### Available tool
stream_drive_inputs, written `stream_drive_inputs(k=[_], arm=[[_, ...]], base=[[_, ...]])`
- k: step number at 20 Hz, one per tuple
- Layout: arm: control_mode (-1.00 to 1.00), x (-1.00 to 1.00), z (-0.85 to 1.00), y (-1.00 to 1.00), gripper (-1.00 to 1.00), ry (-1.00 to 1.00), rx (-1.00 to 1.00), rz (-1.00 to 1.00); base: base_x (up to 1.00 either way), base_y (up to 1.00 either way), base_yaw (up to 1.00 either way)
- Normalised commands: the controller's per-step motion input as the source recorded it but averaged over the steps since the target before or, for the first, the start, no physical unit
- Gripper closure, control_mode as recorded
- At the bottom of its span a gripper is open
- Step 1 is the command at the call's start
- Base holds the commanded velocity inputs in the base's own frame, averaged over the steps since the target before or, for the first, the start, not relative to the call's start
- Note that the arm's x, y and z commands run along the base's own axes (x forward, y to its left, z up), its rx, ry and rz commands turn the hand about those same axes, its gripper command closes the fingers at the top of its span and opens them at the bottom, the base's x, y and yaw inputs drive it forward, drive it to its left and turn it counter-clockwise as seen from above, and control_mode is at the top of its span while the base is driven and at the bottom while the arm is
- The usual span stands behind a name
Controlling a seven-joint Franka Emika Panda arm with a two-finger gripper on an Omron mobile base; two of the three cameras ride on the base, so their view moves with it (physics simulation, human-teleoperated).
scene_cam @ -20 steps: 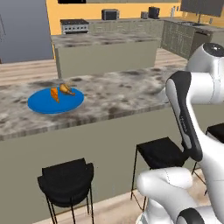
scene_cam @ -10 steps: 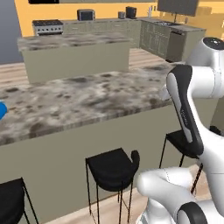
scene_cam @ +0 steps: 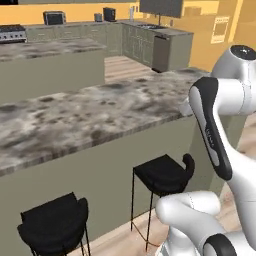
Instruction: Take the cheese, chicken drumstick, and tomato from the fridge and place them on the plate on the dining counter to create an appetizer plate.
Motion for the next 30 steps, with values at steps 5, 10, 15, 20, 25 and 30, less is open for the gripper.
stream_drive_inputs(k=[5, 10, 15, 20, 25, 30], arm=[[1.00, 0.00, 0.00, 0.00, -1.00, 0.00, 0.00, 0.00], [1.00, 0.00, 0.00, 0.00, -1.00, 0.00, 0.00, 0.00], [1.00, 0.00, 0.00, 0.00, -1.00, 0.00, 0.00, 0.00], [1.00, 0.00, 0.00, 0.00, -1.00, 0.00, 0.00, 0.00], [1.00, 0.00, 0.00, 0.00, -1.00, 0.00, 0.00, 0.00], [1.00, 0.00, 0.00, 0.00, -1.00, 0.00, 0.00, 0.00]], base=[[0.17, -1.00, -0.29], [0.39, -1.00, -0.24], [0.36, -1.00, -0.20], [0.41, -1.00, -0.19], [0.83, -1.00, -0.10], [0.89, -0.91, 0.19]])
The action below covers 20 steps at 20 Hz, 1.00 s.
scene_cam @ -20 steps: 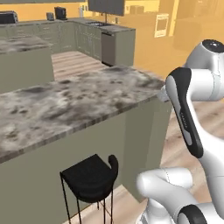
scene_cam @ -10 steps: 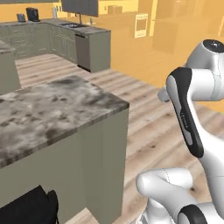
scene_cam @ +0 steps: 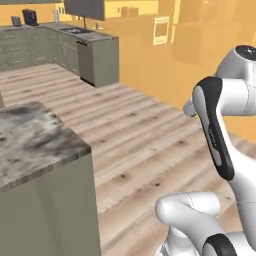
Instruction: Take the cheese, chicken drumstick, and tomato from the fridge and place them on the plate on the dining counter to create an appetizer plate.
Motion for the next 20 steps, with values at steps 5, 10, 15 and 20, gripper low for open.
stream_drive_inputs(k=[5, 10, 15, 20], arm=[[1.00, 0.00, 0.00, 0.00, -1.00, 0.00, 0.00, 0.00], [1.00, 0.00, 0.00, 0.00, -1.00, 0.00, 0.00, 0.00], [1.00, 0.00, 0.00, 0.00, -1.00, 0.00, 0.00, 0.00], [1.00, 0.00, 0.00, 0.00, -1.00, 0.00, 0.00, 0.00]], base=[[0.88, -0.46, 0.47], [1.00, -0.25, 0.45], [1.00, -0.43, 0.30], [1.00, -0.73, 0.07]])
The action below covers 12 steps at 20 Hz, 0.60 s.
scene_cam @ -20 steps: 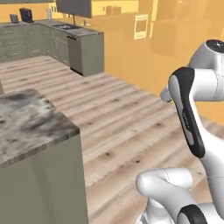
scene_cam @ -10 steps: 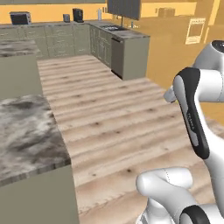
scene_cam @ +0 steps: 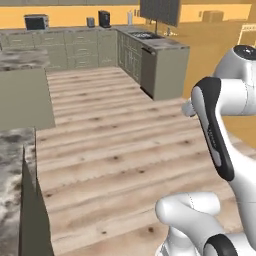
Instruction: Take the cheese, chicken drumstick, and tomato from the fridge and place them on the plate on the dining counter to create an appetizer plate.
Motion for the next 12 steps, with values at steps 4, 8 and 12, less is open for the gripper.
stream_drive_inputs(k=[4, 8, 12], arm=[[1.00, 0.00, 0.00, 0.00, -1.00, 0.00, 0.00, 0.00], [1.00, 0.00, 0.00, 0.00, -1.00, 0.00, 0.00, 0.00], [1.00, 0.00, 0.00, 0.00, -1.00, 0.00, 0.00, 0.00]], base=[[1.00, -0.77, 0.00], [1.00, -0.67, 0.00], [1.00, -0.31, 0.05]])
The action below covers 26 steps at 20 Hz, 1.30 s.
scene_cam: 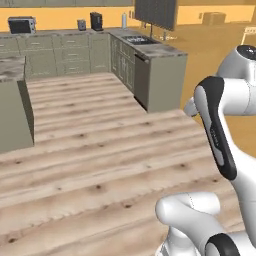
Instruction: Take the cheese, chicken drumstick, and tomato from the fridge and place them on the plate on the dining counter to create an appetizer plate.
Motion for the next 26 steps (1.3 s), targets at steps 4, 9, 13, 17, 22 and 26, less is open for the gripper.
stream_drive_inputs(k=[4, 9, 13, 17, 22, 26], arm=[[1.00, 0.00, 0.00, 0.00, -1.00, 0.00, 0.00, 0.00], [1.00, 0.00, 0.00, 0.00, -1.00, 0.00, 0.00, 0.00], [1.00, 0.00, 0.00, 0.00, -1.00, 0.00, 0.00, 0.00], [1.00, 0.00, 0.00, 0.00, -1.00, 0.00, 0.00, 0.00], [1.00, 0.00, 0.00, 0.00, -1.00, 0.00, 0.00, 0.00], [1.00, 0.00, 0.00, 0.00, -1.00, 0.00, 0.00, 0.00]], base=[[1.00, -0.03, 0.10], [1.00, 0.00, 0.16], [1.00, 0.00, 0.09], [1.00, -0.04, 0.00], [1.00, -0.03, 0.00], [1.00, 0.00, 0.00]])
